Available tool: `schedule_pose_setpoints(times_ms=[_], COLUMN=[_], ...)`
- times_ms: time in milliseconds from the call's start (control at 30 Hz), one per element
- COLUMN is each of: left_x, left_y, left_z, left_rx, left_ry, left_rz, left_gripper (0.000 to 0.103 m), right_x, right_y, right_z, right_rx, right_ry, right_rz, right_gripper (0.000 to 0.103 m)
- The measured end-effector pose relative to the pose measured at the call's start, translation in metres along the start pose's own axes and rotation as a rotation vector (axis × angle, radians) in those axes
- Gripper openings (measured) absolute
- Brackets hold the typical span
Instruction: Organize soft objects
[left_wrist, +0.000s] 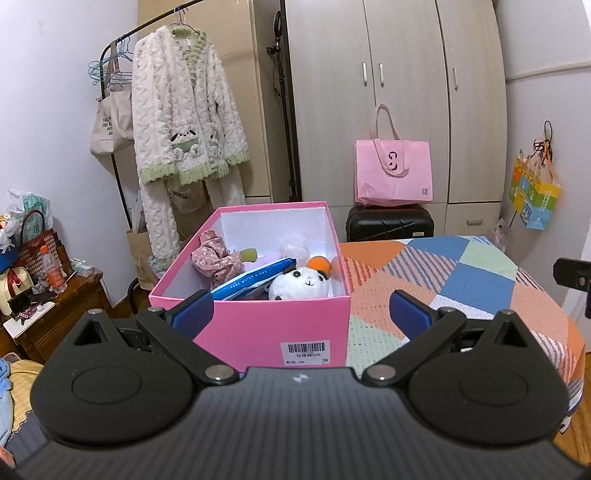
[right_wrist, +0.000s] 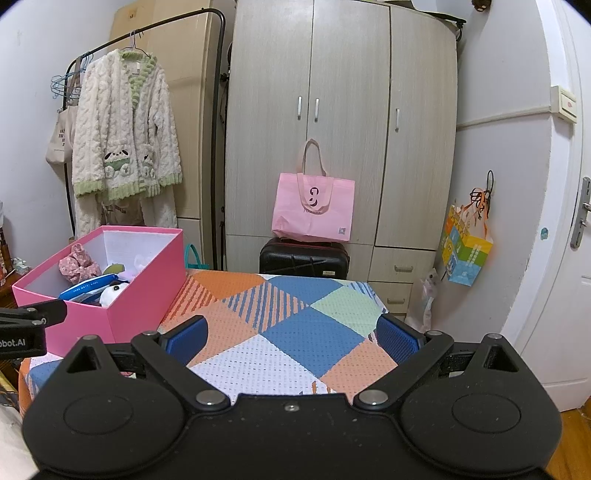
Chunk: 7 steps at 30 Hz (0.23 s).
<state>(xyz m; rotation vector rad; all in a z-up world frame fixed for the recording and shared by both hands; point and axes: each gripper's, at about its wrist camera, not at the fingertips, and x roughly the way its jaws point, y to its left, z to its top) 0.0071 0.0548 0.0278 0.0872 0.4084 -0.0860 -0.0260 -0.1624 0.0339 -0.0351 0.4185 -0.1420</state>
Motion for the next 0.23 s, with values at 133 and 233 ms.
schedule_pose_setpoints(times_ms=[133,233], left_x=[0.0012,0.0003], left_y=[0.0022,0.0036], left_z=[0.0002,0.0006], left_rx=[-0.003,-0.006], left_ry=[0.0,-0.001], left_rz=[0.001,0.002], left_gripper=[0.103,0.103], right_x=[0.0018,0.002], right_y=[-0.0005,-0.0008], right_z=[-0.0006,-0.0005], right_rx=[-0.001,-0.001], right_ry=[0.004,0.003], right_rz=[-0.001,-0.001], right_gripper=[0.1,0.1])
